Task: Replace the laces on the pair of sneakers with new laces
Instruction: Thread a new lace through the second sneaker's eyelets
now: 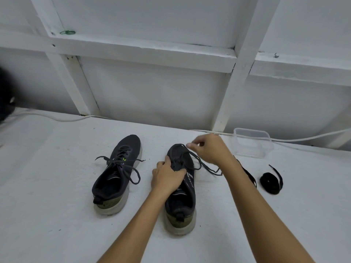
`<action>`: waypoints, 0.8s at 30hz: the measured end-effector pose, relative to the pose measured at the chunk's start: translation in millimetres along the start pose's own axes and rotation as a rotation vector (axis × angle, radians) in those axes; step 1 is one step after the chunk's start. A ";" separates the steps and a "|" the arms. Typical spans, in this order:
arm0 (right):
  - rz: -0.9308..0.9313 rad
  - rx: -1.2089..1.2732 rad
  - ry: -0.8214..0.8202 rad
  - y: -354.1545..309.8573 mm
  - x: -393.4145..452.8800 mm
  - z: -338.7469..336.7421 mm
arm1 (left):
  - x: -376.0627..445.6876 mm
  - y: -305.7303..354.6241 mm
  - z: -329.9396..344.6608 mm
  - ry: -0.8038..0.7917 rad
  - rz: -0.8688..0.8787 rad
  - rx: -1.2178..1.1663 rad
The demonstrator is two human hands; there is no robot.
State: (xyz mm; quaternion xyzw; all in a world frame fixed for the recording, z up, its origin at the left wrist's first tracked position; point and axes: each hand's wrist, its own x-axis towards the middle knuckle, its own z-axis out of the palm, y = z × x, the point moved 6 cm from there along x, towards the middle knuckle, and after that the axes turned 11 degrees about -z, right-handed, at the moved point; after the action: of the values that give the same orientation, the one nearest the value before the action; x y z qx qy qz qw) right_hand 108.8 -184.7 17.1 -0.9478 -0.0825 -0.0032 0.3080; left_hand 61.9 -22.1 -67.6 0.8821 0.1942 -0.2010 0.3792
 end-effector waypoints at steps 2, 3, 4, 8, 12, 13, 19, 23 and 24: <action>0.005 0.004 -0.093 4.1 -4.3 17.6 | 0.6 -0.4 0.2 0.004 -0.005 0.002; 0.025 0.001 -0.123 6.6 -6.0 24.5 | 0.4 -0.4 0.2 0.005 -0.007 0.002; 0.049 -0.011 -0.152 8.3 -7.2 30.4 | 0.1 -0.3 0.1 0.007 -0.009 0.003; 0.133 0.001 -0.122 11.7 -7.7 45.4 | -1.3 0.5 0.4 0.002 -0.018 0.017; 0.104 0.186 -0.043 10.0 -6.3 60.6 | -2.0 1.5 -1.8 0.007 -0.016 0.024; 0.110 0.278 -0.020 12.5 -6.6 62.8 | -2.5 1.6 -2.5 0.002 -0.024 0.030; 0.082 0.561 -0.038 15.6 -12.6 63.1 | 0.6 4.6 -3.2 -0.015 -0.024 0.082; -0.015 0.708 0.158 0.9 -5.8 26.9 | 0.1 2.7 -4.3 -0.027 -0.036 0.076; -0.043 0.724 0.192 -4.4 -2.5 16.0 | 0.2 1.7 -4.2 -0.028 -0.037 0.074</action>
State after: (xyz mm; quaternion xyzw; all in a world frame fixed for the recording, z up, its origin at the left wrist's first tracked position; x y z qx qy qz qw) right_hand 104.9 -172.3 6.6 -0.7709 -0.0689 -0.0689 0.6294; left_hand 63.7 -20.1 -64.0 0.8890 0.1976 -0.2271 0.3450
